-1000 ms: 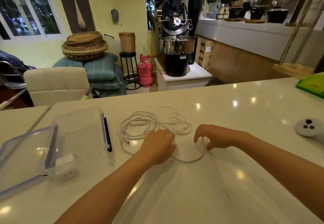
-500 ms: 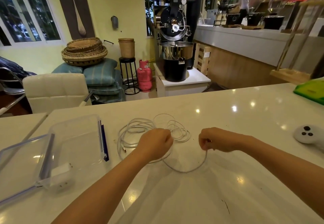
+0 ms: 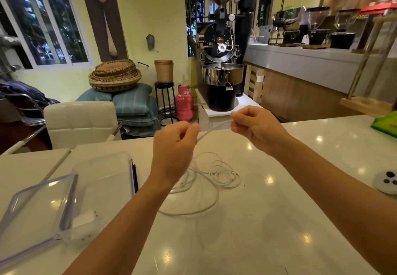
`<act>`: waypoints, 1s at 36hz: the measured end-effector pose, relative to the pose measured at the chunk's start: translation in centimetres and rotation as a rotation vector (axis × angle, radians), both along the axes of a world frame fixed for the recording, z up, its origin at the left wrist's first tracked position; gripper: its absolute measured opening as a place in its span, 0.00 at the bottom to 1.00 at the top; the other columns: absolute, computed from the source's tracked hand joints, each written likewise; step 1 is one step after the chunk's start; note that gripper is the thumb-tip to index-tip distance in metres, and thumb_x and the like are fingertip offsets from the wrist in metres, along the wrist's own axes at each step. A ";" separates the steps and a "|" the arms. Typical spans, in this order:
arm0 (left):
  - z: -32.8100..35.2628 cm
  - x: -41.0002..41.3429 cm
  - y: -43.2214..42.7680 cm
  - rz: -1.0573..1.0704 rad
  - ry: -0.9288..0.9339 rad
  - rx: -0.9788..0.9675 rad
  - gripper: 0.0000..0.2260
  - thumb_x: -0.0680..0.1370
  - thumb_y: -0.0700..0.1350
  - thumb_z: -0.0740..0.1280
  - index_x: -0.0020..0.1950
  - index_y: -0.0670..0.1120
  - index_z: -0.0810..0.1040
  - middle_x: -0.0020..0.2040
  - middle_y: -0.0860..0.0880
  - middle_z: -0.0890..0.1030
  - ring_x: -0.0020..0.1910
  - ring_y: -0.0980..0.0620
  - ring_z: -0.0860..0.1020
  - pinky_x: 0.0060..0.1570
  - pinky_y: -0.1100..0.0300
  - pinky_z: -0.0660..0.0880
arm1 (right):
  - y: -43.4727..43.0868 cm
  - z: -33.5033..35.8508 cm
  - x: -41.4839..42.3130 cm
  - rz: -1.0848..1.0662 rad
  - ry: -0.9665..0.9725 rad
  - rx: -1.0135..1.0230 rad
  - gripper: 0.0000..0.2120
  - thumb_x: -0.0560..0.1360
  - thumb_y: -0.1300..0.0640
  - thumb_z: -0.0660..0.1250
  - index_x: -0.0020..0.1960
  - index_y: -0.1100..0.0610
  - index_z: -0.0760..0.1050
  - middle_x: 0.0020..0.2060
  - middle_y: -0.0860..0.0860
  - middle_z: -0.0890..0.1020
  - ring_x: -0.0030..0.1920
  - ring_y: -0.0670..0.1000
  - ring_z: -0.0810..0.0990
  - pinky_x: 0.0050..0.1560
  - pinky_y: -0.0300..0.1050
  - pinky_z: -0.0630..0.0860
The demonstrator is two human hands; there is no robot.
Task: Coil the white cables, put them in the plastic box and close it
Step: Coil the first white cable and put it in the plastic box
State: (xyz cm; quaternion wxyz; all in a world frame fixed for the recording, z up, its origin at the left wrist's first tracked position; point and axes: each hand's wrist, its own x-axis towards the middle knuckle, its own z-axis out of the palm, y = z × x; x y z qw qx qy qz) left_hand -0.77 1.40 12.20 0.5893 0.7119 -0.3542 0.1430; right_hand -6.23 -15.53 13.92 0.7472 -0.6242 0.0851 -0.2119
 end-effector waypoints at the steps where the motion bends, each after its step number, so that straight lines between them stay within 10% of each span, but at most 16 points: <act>1: 0.2 -0.1 0.2 0.031 -0.045 -0.009 0.18 0.75 0.42 0.62 0.25 0.41 0.71 0.19 0.54 0.66 0.22 0.55 0.67 0.24 0.69 0.62 | 0.4 0.3 0.2 -0.001 -0.022 0.041 0.08 0.74 0.67 0.63 0.36 0.62 0.72 0.27 0.52 0.77 0.25 0.43 0.79 0.31 0.32 0.79; 8: 2.1 -0.3 -0.1 -0.209 0.450 0.087 0.16 0.79 0.52 0.55 0.51 0.45 0.78 0.44 0.50 0.78 0.46 0.54 0.76 0.49 0.59 0.72 | 3.8 0.6 1.2 0.075 -0.126 0.163 0.08 0.72 0.70 0.63 0.36 0.61 0.73 0.29 0.52 0.80 0.29 0.45 0.82 0.35 0.34 0.81; 11: 3.1 0.3 0.2 -0.322 0.602 -0.012 0.13 0.80 0.51 0.54 0.45 0.48 0.77 0.44 0.50 0.80 0.47 0.52 0.77 0.54 0.55 0.72 | 5.4 -0.5 1.3 0.115 -0.113 0.007 0.07 0.70 0.70 0.65 0.37 0.61 0.74 0.36 0.53 0.80 0.35 0.47 0.81 0.38 0.34 0.81; 21: 4.4 2.7 1.4 -0.311 0.604 -0.105 0.13 0.81 0.41 0.52 0.41 0.45 0.72 0.22 0.52 0.77 0.26 0.54 0.74 0.30 0.63 0.75 | 5.8 -0.7 2.6 0.011 -0.128 -0.476 0.10 0.70 0.68 0.67 0.38 0.53 0.75 0.35 0.50 0.79 0.36 0.44 0.78 0.39 0.32 0.76; 27: 5.7 2.6 1.3 -0.505 0.695 -0.114 0.14 0.81 0.40 0.51 0.40 0.44 0.71 0.19 0.53 0.68 0.18 0.59 0.63 0.19 0.68 0.62 | 6.1 0.7 5.4 0.093 -0.114 -0.534 0.25 0.74 0.68 0.61 0.69 0.56 0.63 0.59 0.49 0.75 0.56 0.45 0.75 0.52 0.32 0.73; 31: 6.4 2.3 0.4 -0.594 0.742 -0.099 0.14 0.81 0.42 0.51 0.39 0.44 0.70 0.18 0.55 0.65 0.16 0.61 0.62 0.17 0.70 0.59 | 8.4 0.3 7.2 0.108 -0.192 -0.740 0.18 0.78 0.70 0.46 0.37 0.55 0.66 0.21 0.41 0.74 0.23 0.37 0.71 0.28 0.27 0.67; 36: 7.7 3.1 0.9 -0.584 0.659 -0.066 0.17 0.81 0.45 0.51 0.35 0.45 0.69 0.19 0.55 0.62 0.18 0.60 0.60 0.19 0.68 0.59 | 11.2 -1.5 8.0 0.187 -0.175 -0.626 0.15 0.74 0.78 0.51 0.39 0.64 0.70 0.28 0.52 0.73 0.25 0.38 0.74 0.30 0.29 0.71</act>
